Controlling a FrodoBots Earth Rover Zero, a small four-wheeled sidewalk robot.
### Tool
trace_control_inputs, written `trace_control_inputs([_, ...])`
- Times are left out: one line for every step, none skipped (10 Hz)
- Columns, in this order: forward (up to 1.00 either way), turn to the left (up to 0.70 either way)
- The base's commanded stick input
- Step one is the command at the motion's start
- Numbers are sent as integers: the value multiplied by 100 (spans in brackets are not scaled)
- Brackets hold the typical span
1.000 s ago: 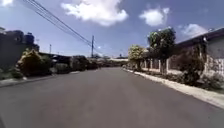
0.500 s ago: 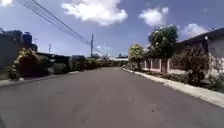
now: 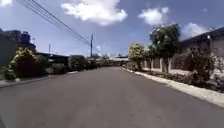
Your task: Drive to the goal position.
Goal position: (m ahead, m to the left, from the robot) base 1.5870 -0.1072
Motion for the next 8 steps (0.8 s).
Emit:
trace_control_inputs([45,0])
trace_control_inputs([45,0])
trace_control_inputs([45,0])
trace_control_inputs([45,0])
trace_control_inputs([45,0])
trace_control_inputs([45,0])
trace_control_inputs([45,0])
trace_control_inputs([45,0])
